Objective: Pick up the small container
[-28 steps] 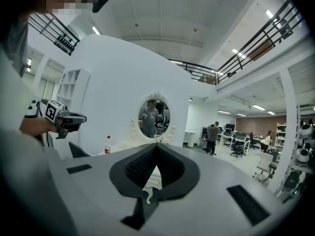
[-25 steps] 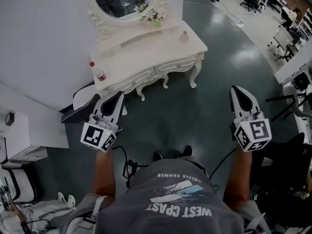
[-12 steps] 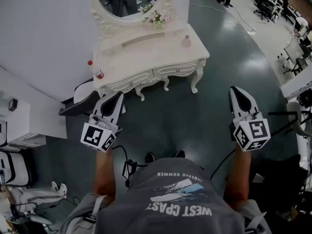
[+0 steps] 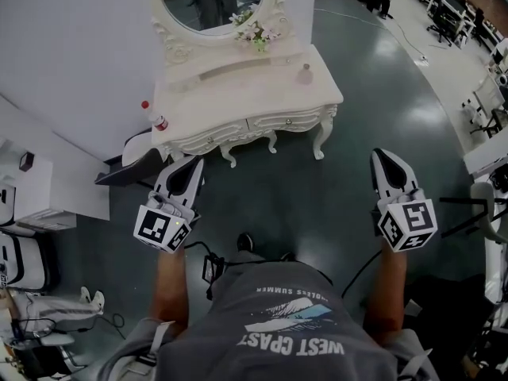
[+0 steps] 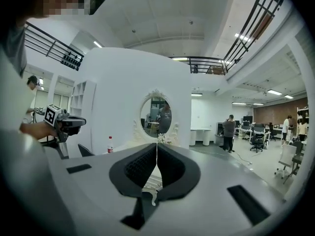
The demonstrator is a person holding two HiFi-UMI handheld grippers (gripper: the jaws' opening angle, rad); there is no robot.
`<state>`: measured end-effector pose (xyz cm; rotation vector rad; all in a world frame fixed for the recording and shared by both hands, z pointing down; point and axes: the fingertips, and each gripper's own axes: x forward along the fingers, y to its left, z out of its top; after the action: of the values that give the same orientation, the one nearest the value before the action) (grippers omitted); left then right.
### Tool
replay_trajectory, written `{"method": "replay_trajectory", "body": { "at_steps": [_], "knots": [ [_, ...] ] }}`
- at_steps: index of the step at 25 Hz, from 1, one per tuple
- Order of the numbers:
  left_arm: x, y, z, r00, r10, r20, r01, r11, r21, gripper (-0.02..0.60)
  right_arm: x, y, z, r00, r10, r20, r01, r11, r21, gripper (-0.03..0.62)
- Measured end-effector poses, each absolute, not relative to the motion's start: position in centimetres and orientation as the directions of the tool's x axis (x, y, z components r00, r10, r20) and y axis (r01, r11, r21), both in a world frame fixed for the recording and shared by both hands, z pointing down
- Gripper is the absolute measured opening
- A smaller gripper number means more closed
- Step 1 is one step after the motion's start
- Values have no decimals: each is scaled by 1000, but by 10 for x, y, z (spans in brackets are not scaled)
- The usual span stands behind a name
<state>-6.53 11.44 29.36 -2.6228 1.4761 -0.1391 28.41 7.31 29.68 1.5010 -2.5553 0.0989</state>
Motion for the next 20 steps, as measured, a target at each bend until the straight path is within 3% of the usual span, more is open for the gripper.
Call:
{"method": "replay_trajectory", "body": {
  "at_steps": [20],
  "knots": [
    [-43, -25, 301, 709, -706, -15, -702, -702, -118, 17, 282, 18, 303, -305, -922, 237, -944, 327, 55, 28]
  ]
}}
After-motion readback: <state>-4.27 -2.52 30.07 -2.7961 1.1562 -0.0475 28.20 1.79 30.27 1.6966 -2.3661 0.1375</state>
